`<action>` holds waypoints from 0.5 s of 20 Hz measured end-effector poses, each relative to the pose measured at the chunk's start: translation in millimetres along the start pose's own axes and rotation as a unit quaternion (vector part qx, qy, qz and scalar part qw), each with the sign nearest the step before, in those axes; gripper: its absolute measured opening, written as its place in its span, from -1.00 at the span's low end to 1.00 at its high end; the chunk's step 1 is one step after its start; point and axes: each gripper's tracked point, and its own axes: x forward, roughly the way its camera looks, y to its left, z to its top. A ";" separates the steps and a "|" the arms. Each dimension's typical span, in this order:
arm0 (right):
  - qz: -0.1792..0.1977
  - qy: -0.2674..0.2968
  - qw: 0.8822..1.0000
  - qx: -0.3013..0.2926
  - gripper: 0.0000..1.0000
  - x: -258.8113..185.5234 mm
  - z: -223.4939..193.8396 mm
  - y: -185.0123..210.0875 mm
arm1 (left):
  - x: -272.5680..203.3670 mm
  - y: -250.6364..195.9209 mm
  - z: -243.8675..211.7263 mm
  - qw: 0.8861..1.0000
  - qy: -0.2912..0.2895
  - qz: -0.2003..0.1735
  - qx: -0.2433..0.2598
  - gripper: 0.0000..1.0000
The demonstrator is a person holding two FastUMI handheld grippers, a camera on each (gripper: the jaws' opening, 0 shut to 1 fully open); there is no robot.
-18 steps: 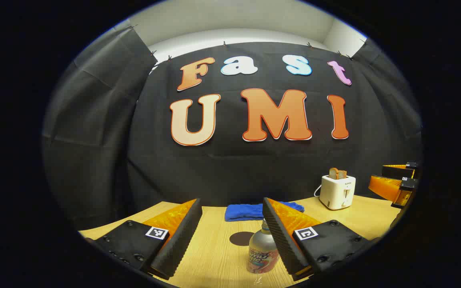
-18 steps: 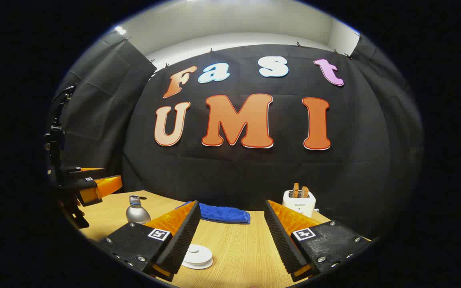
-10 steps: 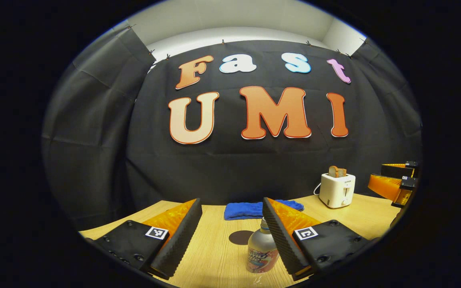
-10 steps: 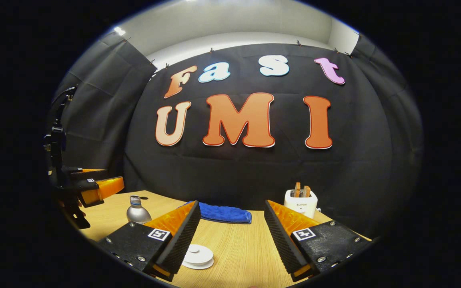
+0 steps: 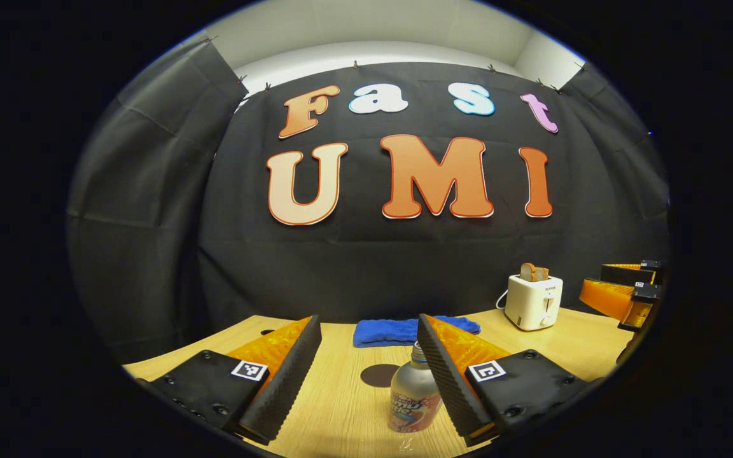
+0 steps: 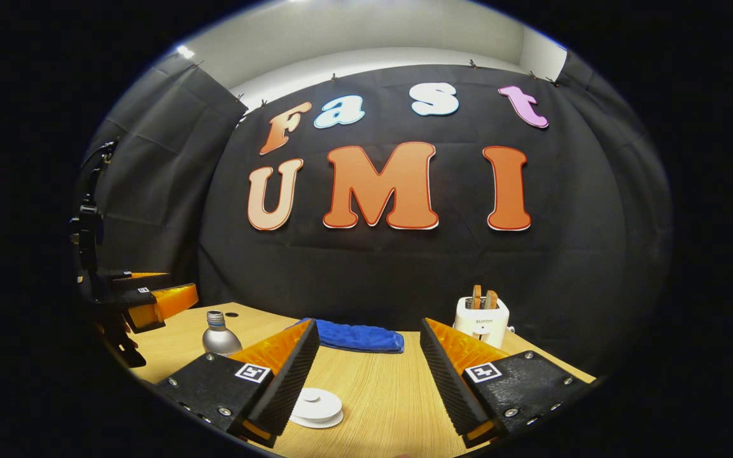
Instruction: Open the teacup lid with one hand, grasp the water bottle and pour water into the teacup with the other hand; after pouring, place the water bottle on the coaster and then close the teacup lid.
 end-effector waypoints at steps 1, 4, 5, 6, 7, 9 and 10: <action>0.000 0.003 1.000 0.000 0.94 1.8 -1.7 0.3 | 0.3 0.8 -1.2 1.000 0.000 0.002 0.004 0.97; 0.006 0.020 1.000 0.002 0.91 8.2 -14.3 5.0 | -4.5 1.9 -2.2 1.000 0.001 0.002 0.009 0.98; 0.010 0.025 1.000 0.002 0.91 9.8 -19.0 7.5 | -5.0 0.9 -2.2 1.000 -0.001 0.000 0.009 0.98; 0.014 0.033 0.999 0.001 0.91 11.3 -23.9 12.2 | -5.9 1.2 -2.9 1.000 0.001 0.000 0.008 0.94; 0.019 0.041 0.999 0.001 0.94 14.0 -29.5 17.3 | -6.3 1.4 -5.9 1.000 0.002 -0.001 0.009 0.98; 0.035 0.060 0.998 0.002 0.87 17.6 -41.4 26.2 | -8.7 0.5 -10.3 1.000 0.007 -0.003 0.011 0.99; 0.044 0.070 0.997 0.002 0.87 18.2 -48.2 32.1 | -10.6 1.1 -12.5 1.000 0.008 -0.003 0.012 0.98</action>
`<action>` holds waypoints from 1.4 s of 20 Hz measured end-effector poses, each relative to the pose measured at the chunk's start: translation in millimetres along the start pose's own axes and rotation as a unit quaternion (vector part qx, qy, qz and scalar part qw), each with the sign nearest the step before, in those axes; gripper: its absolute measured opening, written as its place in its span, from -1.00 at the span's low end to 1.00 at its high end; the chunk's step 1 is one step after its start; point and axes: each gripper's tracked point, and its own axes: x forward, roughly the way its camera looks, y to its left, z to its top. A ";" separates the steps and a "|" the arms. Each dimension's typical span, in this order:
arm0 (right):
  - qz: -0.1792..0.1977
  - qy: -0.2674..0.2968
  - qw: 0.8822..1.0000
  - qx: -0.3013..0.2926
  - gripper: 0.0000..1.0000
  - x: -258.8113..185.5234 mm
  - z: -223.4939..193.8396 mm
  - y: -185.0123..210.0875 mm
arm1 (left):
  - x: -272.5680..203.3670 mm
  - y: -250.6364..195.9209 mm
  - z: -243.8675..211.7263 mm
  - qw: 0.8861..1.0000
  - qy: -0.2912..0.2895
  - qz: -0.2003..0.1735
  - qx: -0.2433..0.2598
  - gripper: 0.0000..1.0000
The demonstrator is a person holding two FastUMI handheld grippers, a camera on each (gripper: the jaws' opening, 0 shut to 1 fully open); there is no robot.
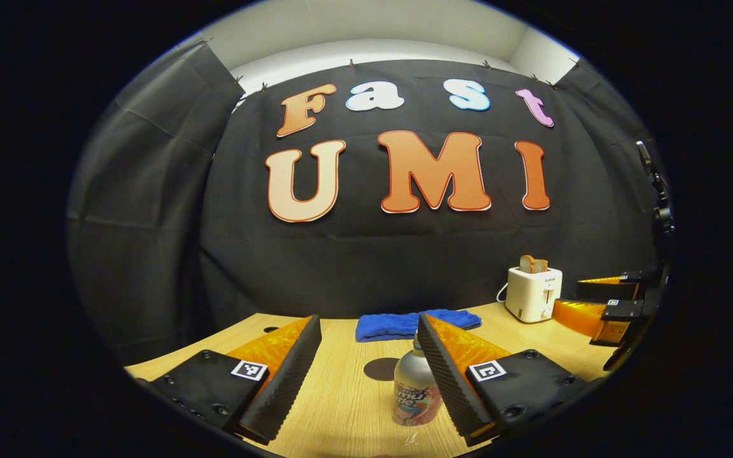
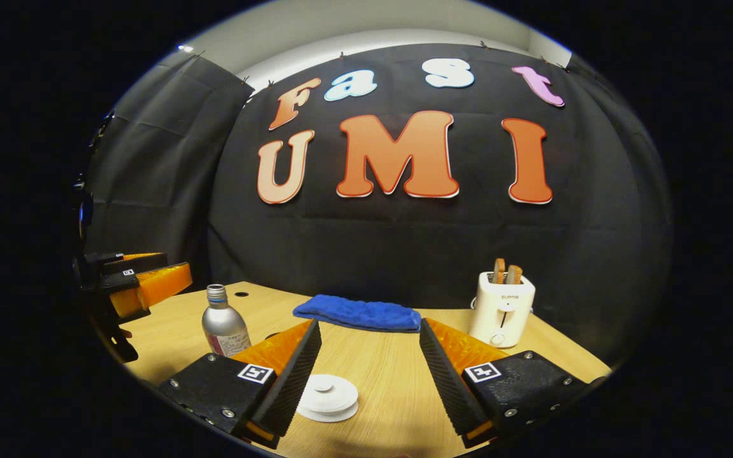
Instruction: Open the teacup lid with one hand, grasp the water bottle and pour water into the teacup with the other hand; after pouring, place the water bottle on the coaster and then close the teacup lid.
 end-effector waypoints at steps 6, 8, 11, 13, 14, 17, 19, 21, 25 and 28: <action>0.030 0.060 0.998 -0.004 0.67 18.0 -36.1 24.7 | -3.5 4.8 -15.7 1.000 0.018 0.000 -0.005 0.98; 0.035 0.076 0.996 -0.009 0.61 22.0 -46.0 29.8 | -4.1 5.3 -19.9 1.000 0.023 0.000 -0.003 1.00; 0.042 0.099 0.994 -0.008 0.47 27.0 -58.7 34.9 | -4.6 6.6 -26.3 1.000 0.030 -0.001 -0.002 1.00; 0.049 0.110 0.993 -0.009 0.47 27.1 -65.9 40.0 | -4.4 6.4 -29.0 0.999 0.034 -0.001 -0.003 0.97; 0.048 0.113 0.992 -0.011 0.42 27.5 -69.8 41.0 | -4.2 6.7 -30.5 0.999 0.036 -0.002 -0.003 0.96; 0.056 0.126 0.990 -0.013 0.14 29.9 -79.7 46.0 | -3.4 3.2 -36.8 0.999 0.041 -0.006 -0.002 0.94; 0.057 0.132 0.989 -0.019 0.00 31.4 -87.7 47.3 | -2.5 1.8 -39.1 0.999 0.045 -0.008 0.001 0.94; 0.063 0.140 0.988 -0.014 -0.15 30.9 -90.0 49.6 | -2.4 -1.5 -42.9 0.999 0.049 -0.013 0.001 0.98; 0.058 0.143 0.988 -0.011 -0.39 31.7 -91.8 47.4 | -2.6 -9.8 -52.6 0.998 0.059 -0.024 -0.001 0.98; 0.061 0.143 0.988 -0.012 -0.53 30.9 -91.5 47.5 | -2.0 -14.6 -58.6 0.997 0.066 -0.030 0.002 0.98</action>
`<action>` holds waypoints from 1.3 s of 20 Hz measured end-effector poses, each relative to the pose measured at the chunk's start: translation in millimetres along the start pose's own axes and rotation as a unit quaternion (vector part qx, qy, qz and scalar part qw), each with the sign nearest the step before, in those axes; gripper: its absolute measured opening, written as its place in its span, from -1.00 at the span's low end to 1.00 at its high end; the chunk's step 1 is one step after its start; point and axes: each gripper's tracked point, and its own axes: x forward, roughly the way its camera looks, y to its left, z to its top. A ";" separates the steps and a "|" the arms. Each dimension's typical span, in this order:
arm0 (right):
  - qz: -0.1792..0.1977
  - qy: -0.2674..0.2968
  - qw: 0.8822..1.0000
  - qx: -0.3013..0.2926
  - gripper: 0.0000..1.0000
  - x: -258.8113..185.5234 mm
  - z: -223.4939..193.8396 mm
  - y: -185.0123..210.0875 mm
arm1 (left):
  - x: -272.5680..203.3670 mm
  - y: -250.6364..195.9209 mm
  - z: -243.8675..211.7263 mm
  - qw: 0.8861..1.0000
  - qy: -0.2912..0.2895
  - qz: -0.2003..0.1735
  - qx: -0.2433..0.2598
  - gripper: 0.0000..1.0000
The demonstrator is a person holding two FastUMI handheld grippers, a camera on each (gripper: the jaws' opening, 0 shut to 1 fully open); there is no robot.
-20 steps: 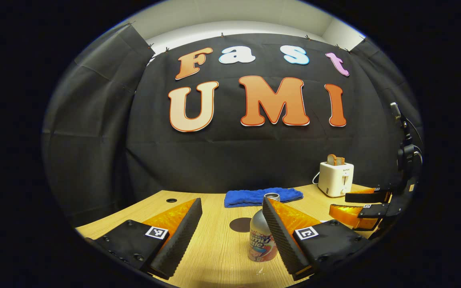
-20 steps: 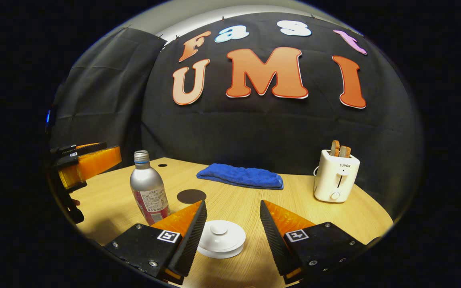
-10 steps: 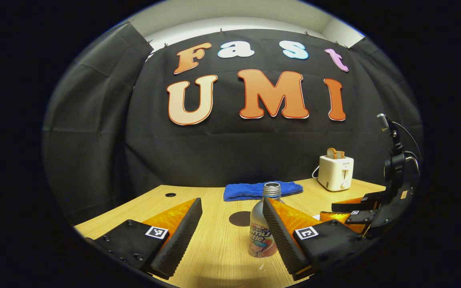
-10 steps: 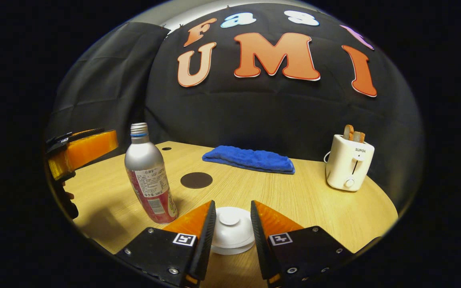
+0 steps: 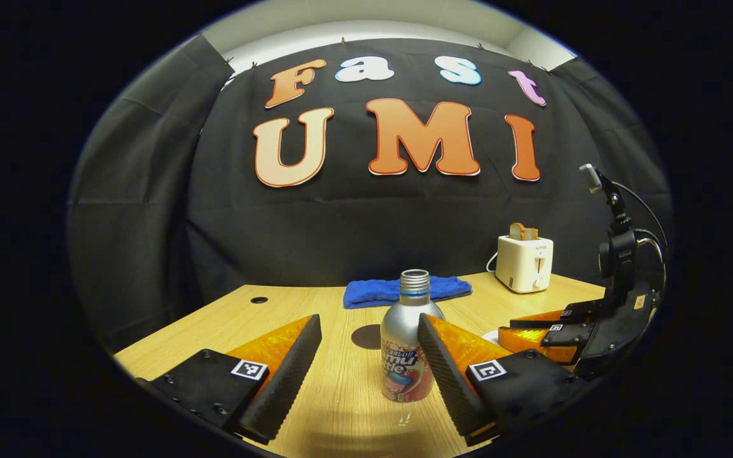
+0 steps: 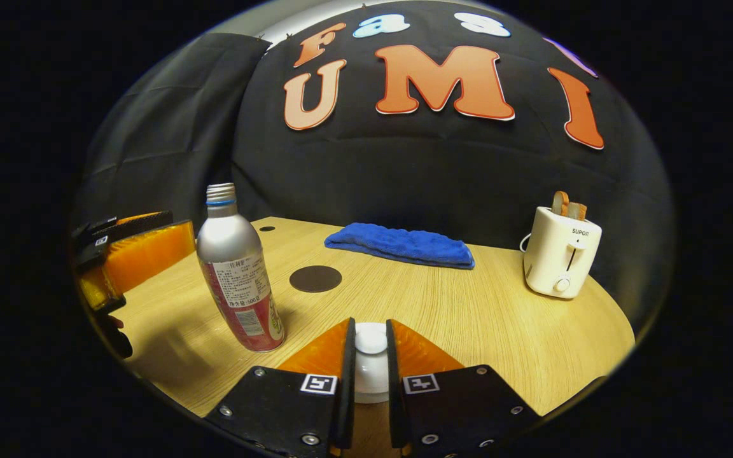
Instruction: Open the teacup lid with one hand, grasp the water bottle and pour water into the teacup with the other hand; after pouring, place the water bottle on the coaster and then close the teacup lid.
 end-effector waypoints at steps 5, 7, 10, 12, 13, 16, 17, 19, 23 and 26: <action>-0.004 -0.006 1.000 0.011 -0.54 -8.3 8.3 -6.8 | 3.6 -10.3 -11.0 1.000 0.010 -0.015 -0.007 0.98; -0.006 -0.020 1.000 0.015 -0.54 -15.7 18.1 -10.3 | 5.5 -15.1 -13.1 1.000 0.012 -0.021 -0.007 0.98; -0.014 -0.037 0.999 0.019 -0.55 -26.0 29.0 -18.6 | 12.6 -24.4 -26.1 0.999 0.025 -0.035 -0.018 0.98; -0.019 -0.045 0.999 0.022 -0.55 -33.4 33.6 -25.0 | 14.7 -29.5 -37.0 0.998 0.039 -0.041 -0.024 0.99; -0.021 -0.047 0.998 0.024 -0.55 -36.2 34.6 -28.2 | 16.8 -31.3 -43.0 0.998 0.044 -0.044 -0.026 0.98; -0.034 -0.051 0.998 0.033 -0.55 -45.3 35.2 -41.7 | 25.8 -38.1 -56.7 0.996 0.067 -0.052 -0.037 0.98; -0.040 -0.053 0.997 0.036 -0.54 -48.7 36.1 -48.2 | 27.5 -41.8 -63.5 0.994 0.077 -0.057 -0.042 0.99; -0.053 -0.054 0.996 0.040 -0.54 -54.4 34.8 -59.5 | 33.0 -44.4 -72.6 0.993 0.093 -0.060 -0.047 0.99; -0.075 -0.058 0.994 0.049 -0.55 -63.5 33.3 -79.8 | 40.0 -46.0 -83.6 0.991 0.107 -0.057 -0.055 0.97; -0.082 -0.060 0.993 0.052 -0.55 -68.6 32.2 -87.9 | 43.3 -43.8 -83.7 0.991 0.112 -0.048 -0.050 0.96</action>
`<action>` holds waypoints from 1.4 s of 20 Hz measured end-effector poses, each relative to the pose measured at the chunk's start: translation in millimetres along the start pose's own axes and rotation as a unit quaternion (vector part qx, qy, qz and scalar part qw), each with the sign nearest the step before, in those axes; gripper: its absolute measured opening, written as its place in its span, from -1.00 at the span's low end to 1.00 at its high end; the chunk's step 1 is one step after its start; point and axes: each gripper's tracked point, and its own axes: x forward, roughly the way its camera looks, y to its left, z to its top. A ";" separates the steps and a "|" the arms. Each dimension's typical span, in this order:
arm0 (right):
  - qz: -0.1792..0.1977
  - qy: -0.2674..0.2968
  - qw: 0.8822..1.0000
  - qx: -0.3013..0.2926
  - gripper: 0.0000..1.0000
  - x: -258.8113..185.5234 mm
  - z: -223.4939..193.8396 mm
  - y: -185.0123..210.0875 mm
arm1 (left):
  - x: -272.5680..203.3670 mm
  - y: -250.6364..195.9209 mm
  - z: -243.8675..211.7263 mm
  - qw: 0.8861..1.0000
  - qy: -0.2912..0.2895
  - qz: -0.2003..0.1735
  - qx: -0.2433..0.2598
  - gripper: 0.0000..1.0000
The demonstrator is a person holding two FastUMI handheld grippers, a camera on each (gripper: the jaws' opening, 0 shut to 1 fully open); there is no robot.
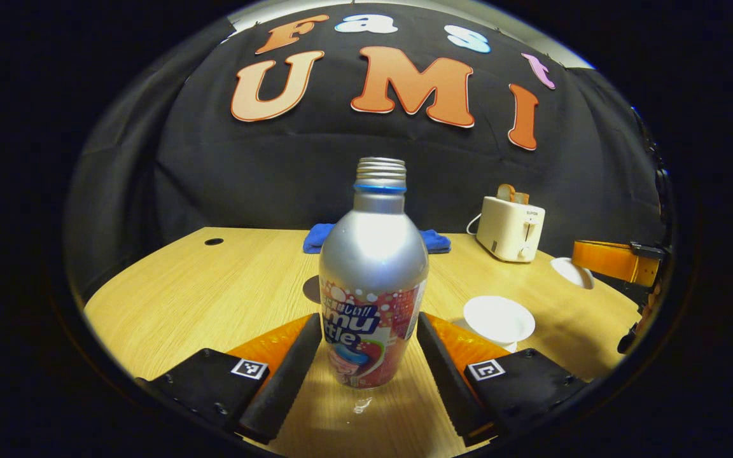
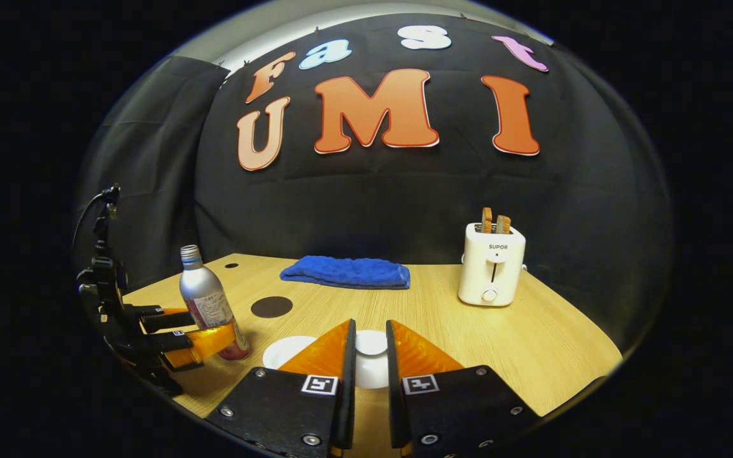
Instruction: Open the teacup lid with one hand, grasp the water bottle and pour water into the teacup with the other hand; after pouring, place the water bottle on the coaster and then close the teacup lid.
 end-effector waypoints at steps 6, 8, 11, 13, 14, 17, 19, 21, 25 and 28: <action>-0.010 -0.005 1.000 0.002 -0.55 -3.0 -0.6 -13.0 | 3.7 20.4 11.4 0.998 -0.008 0.044 0.037 0.70; -0.013 -0.006 1.000 0.001 -0.55 -3.4 0.6 -15.5 | 3.5 30.9 16.6 0.996 -0.008 0.060 0.071 0.60; -0.013 -0.010 1.000 0.004 -0.55 -5.7 1.2 -17.6 | 3.6 39.0 22.9 0.988 -0.002 0.079 0.130 0.67; -0.010 -0.007 1.000 0.016 -0.55 -5.8 -1.7 -18.4 | 5.3 47.1 20.1 0.982 0.012 0.093 0.165 0.60; -0.014 -0.009 1.000 0.016 -0.54 -6.4 -1.3 -21.8 | 6.4 47.7 19.1 0.979 0.018 0.092 0.180 0.68; -0.024 -0.009 1.000 0.016 -0.55 -9.0 -2.7 -30.9 | 10.3 43.6 21.9 0.964 0.025 0.095 0.247 0.67; -0.029 -0.012 0.999 0.016 -0.54 -12.0 -3.3 -35.1 | 13.1 41.8 26.6 0.951 0.022 0.096 0.295 0.67; -0.033 -0.014 0.999 0.016 -0.54 -14.3 -0.9 -40.5 | 9.8 36.1 31.3 0.933 0.019 0.103 0.344 0.60; -0.037 -0.018 0.999 0.017 -0.54 -17.4 -0.1 -45.3 | 6.1 19.8 32.0 0.905 0.014 0.099 0.414 0.67; -0.040 -0.023 0.999 0.014 -0.54 -20.0 0.3 -48.6 | 6.3 13.0 34.3 0.881 0.012 0.097 0.462 0.67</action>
